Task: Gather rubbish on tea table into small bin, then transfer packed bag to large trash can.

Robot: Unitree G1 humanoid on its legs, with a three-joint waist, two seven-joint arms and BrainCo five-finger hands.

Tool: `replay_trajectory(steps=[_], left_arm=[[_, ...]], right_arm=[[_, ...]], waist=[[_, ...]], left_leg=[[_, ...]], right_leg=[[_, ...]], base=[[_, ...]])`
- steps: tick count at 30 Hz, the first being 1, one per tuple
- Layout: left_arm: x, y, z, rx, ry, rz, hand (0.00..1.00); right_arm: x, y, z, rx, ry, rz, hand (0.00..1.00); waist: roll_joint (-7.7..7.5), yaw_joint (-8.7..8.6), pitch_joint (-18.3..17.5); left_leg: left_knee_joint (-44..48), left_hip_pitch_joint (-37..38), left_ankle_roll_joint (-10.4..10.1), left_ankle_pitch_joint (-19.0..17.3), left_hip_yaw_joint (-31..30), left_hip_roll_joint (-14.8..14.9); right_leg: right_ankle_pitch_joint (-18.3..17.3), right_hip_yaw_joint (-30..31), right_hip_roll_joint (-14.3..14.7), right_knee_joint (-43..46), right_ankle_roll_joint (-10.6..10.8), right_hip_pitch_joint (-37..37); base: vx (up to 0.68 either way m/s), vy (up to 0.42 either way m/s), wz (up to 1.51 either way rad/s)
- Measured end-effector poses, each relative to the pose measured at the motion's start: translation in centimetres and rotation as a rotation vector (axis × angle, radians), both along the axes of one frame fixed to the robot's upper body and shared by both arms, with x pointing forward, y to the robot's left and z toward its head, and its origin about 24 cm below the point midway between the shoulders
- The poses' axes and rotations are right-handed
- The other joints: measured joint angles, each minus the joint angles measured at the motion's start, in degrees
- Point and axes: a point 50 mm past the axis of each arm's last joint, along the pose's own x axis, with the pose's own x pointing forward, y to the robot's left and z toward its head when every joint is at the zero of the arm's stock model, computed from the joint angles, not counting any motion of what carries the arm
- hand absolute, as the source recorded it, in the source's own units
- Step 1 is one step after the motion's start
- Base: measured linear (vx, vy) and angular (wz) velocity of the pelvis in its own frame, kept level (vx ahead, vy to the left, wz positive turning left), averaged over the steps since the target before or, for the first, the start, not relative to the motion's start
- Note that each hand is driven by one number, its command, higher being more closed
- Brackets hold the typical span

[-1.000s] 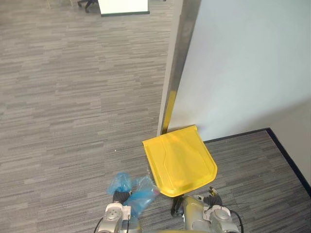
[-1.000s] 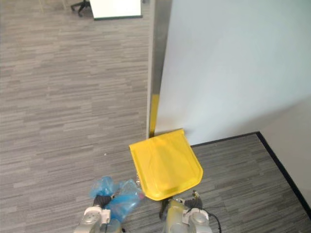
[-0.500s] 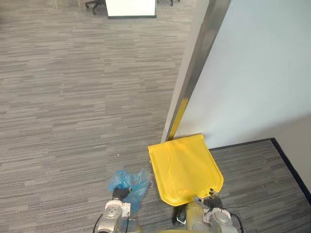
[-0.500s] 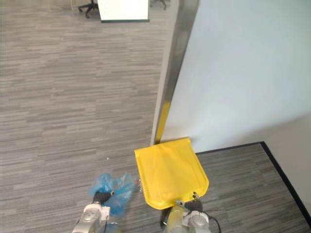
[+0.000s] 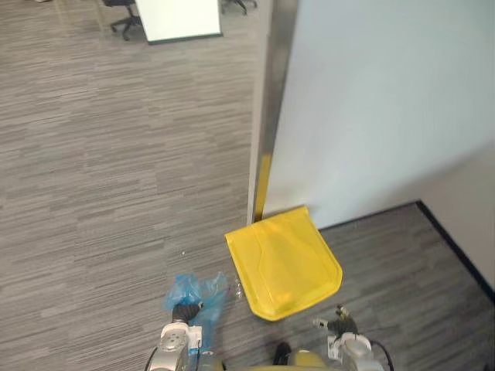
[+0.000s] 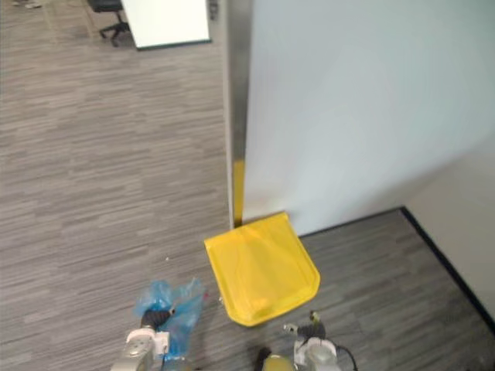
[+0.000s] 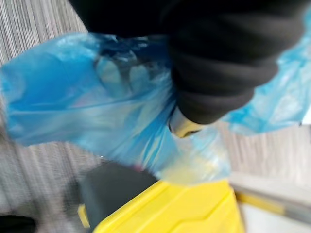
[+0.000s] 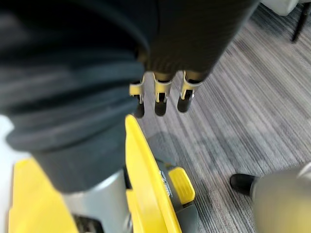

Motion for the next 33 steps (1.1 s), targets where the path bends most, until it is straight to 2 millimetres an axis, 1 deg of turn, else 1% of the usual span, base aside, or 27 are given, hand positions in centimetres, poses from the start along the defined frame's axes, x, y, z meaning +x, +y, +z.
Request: replay_trajectory(steps=[1,2,3,4,7,8,9,10,11,12,13,14,15,16,17,18,19,20,21,24,27,29,31,33], left_arm=[[0.2,0.0,0.1,0.002,-0.008,-0.005,1.00],[0.3,0.0,0.1,0.000,-0.009,-0.006,1.00],[0.4,0.0,0.2,-0.004,-0.014,0.000,1.00],[0.3,0.1,0.1,-0.006,-0.010,0.006,1.00],[-0.5,0.0,-0.2,-0.015,0.011,0.010,1.00],[-0.6,-0.1,-0.3,-0.014,0.015,0.002,1.00],[-0.8,-0.4,-0.3,-0.016,0.020,-0.015,1.00],[-0.9,-0.5,-0.4,-0.020,0.023,-0.018,1.00],[-1.2,-0.7,-0.6,-0.028,0.035,-0.018,1.00],[-1.2,-0.9,-0.6,-0.035,0.036,-0.021,1.00],[-1.3,-0.9,-0.6,-0.038,0.036,-0.022,1.00],[-1.4,-1.2,-0.7,-0.050,0.043,-0.026,1.00],[-1.4,-1.0,-0.8,-0.044,0.050,-0.025,1.00],[-1.6,-1.0,-0.9,-0.044,0.055,-0.024,1.00],[-1.9,-0.5,-1.0,-0.032,0.066,-0.023,1.00],[-2.0,-0.3,-1.0,-0.026,0.071,-0.022,1.00],[-2.2,-0.2,-1.2,-0.025,0.083,-0.025,1.00],[-2.2,-0.2,-1.2,-0.024,0.083,-0.024,1.00],[-2.2,-0.2,-1.2,-0.023,0.084,-0.024,1.00],[-2.2,-0.1,-1.2,-0.021,0.085,-0.022,1.00],[-2.8,0.0,-1.5,-0.014,0.109,-0.022,1.00],[-3.0,0.1,-1.6,-0.012,0.115,-0.023,1.00],[-3.1,0.1,-1.6,-0.008,0.117,-0.026,1.00],[-2.9,0.3,-1.5,-0.002,0.114,-0.029,1.00]], right_arm=[[0.1,0.2,0.0,0.003,-0.006,0.004,0.00],[0.1,0.2,0.0,0.003,-0.005,0.004,0.00],[0.1,0.3,0.0,0.004,-0.004,0.004,0.00],[0.5,0.3,0.1,0.003,-0.012,0.005,0.00],[0.3,0.2,0.1,0.000,-0.007,0.003,0.00],[0.3,0.1,0.1,-0.002,-0.006,0.002,0.00],[0.1,0.0,0.0,-0.005,0.000,-0.001,0.00],[0.2,0.0,0.0,-0.003,-0.002,0.000,0.00],[0.2,0.0,0.0,-0.002,0.001,-0.002,0.00],[-0.1,-0.1,-0.1,-0.002,0.008,-0.012,0.00],[-0.5,-0.3,-0.2,-0.004,0.015,-0.018,0.00],[-0.8,-0.7,-0.2,-0.007,0.020,-0.038,0.00],[-1.1,-0.7,-0.4,-0.001,0.029,-0.051,0.00],[-1.3,-0.4,-0.5,0.008,0.034,-0.048,0.00],[-1.8,0.2,-0.8,0.025,0.047,-0.051,0.00],[-2.0,0.3,-0.9,0.028,0.051,-0.052,0.00],[-2.5,0.4,-1.1,0.034,0.062,-0.062,0.00],[-2.5,0.4,-1.1,0.034,0.062,-0.063,0.00],[-2.4,0.4,-1.0,0.033,0.061,-0.060,0.00],[-2.4,0.6,-1.0,0.035,0.060,-0.058,0.00],[-2.4,0.6,-1.1,0.036,0.062,-0.059,0.00],[-2.5,0.5,-1.1,0.036,0.064,-0.061,0.00],[-2.6,0.5,-1.1,0.035,0.066,-0.061,0.00],[-2.3,0.6,-1.0,0.036,0.060,-0.057,0.00]], waist=[[0.20,-0.37,0.06],[0.41,-0.37,0.20],[0.52,-0.37,1.23],[0.61,-0.28,2.06],[0.83,-0.36,2.40],[0.84,-0.42,2.37],[0.76,-0.44,2.33],[0.79,-0.43,2.45],[0.45,-0.57,2.71],[0.33,-1.31,2.78],[0.38,-1.73,2.74],[1.94,-2.45,1.82],[1.63,-2.48,1.70],[1.38,-2.44,1.50],[0.88,-2.31,1.26],[0.71,-2.40,1.20],[0.57,-2.56,1.12],[0.57,-2.60,1.14],[0.63,-3.03,1.09],[0.47,-3.07,0.93],[0.49,-2.96,0.92],[0.48,-2.96,0.97],[0.14,-3.01,1.16],[-0.68,-3.02,1.43]], left_leg=[[-1.09,-0.73,-0.07,0.94,-1.19,-0.28],[-1.41,-1.00,-0.19,1.04,-1.47,-0.20],[-1.51,-1.61,-0.20,1.81,-2.10,-0.28],[-1.49,-1.76,-0.39,2.34,-2.22,-0.46],[-0.07,-2.91,-0.99,3.06,-4.26,-0.77],[-1.72,-2.94,-1.30,4.49,-5.50,-1.43],[-2.74,-3.27,-1.24,4.61,-5.84,-1.82],[-1.66,-3.47,-1.14,4.02,-5.52,-1.57],[2.28,-3.00,-1.02,1.52,-4.98,-1.22],[3.91,-1.21,-1.69,-0.26,-5.00,-1.39],[3.43,-0.28,-2.10,-0.63,-5.07,-1.45],[-2.55,2.47,-2.41,-1.68,-5.69,-1.76],[-6.21,3.25,-1.54,-0.22,-5.08,-2.82],[-7.40,3.34,-1.12,0.43,-4.84,-3.24],[-8.94,3.35,-0.68,1.28,-4.24,-4.16],[-9.20,3.33,-0.68,1.35,-4.08,-4.43],[-9.23,3.54,-0.44,1.23,-3.63,-5.13],[-9.23,3.57,-0.35,1.18,-3.60,-5.22],[-9.21,3.90,-0.09,0.98,-3.60,-5.31],[-9.22,4.55,-0.21,0.52,-3.07,-5.05],[-8.31,5.36,-0.18,-0.02,-2.10,-4.31],[-6.78,5.76,-0.08,-1.03,-1.91,-3.67],[-4.00,6.84,-0.08,-3.61,-1.63,-3.22],[-2.42,7.91,0.28,-5.07,-0.77,-3.62]], right_leg=[[1.44,-0.77,0.00,-2.54,-0.08,0.60],[2.03,-1.26,0.16,-3.46,-0.22,0.80],[2.88,-1.91,0.21,-4.03,-0.25,0.80],[2.92,-2.37,0.01,-3.59,-0.31,0.70],[2.27,-3.68,-1.16,-1.49,-0.71,-0.01],[2.00,-4.56,-1.95,-0.88,-1.03,-0.73],[2.28,-5.46,-2.78,-0.88,-1.65,-1.98],[2.48,-5.67,-2.85,-0.91,-2.00,-2.21],[2.99,-5.92,-3.31,-0.99,-2.29,-2.26],[3.28,-6.26,-4.02,-1.44,-2.28,-1.82],[3.40,-6.38,-4.07,-1.89,-2.01,-1.64],[4.56,-6.38,-3.16,-3.69,-0.98,-1.32],[6.49,-5.61,-3.14,-6.23,-0.12,-1.10],[7.55,-5.55,-2.99,-7.59,0.47,-0.91],[9.47,-4.72,-2.83,-10.10,0.98,-0.91],[10.05,-4.36,-2.86,-10.68,1.03,-0.90],[11.71,-3.12,-2.97,-12.31,1.21,-0.35],[11.92,-2.94,-2.97,-12.59,1.27,-0.07],[12.34,-2.62,-2.88,-13.17,1.20,0.81],[12.28,-1.31,-2.33,-13.15,1.19,0.90],[12.01,-0.28,-1.56,-12.64,1.55,0.84],[11.20,0.01,-1.43,-10.36,1.75,0.69],[7.01,0.90,-1.95,-2.85,2.09,-0.36],[4.12,2.05,-3.43,4.25,2.53,-2.80]], base=[[-0.10,-0.003,0.32],[-0.12,0.021,0.42],[-0.15,0.008,0.28],[-0.15,-0.010,0.28],[-0.15,-0.022,0.29],[-0.18,-0.027,0.30],[-0.18,-0.027,0.23],[-0.15,-0.008,0.07],[-0.12,0.034,0.08],[-0.12,0.062,0.14],[-0.12,0.109,0.23],[-0.12,0.174,0.01],[-0.11,0.180,-0.09],[-0.10,0.173,-0.29],[-0.07,0.101,-0.20],[-0.07,0.113,-0.26],[-0.04,0.085,-0.16],[-0.05,0.087,-0.11],[-0.01,0.060,-0.01],[0.04,0.017,-0.11],[0.12,-0.007,-0.18],[0.15,0.008,-0.11],[0.11,0.026,-0.10],[0.07,0.046,-0.17]])
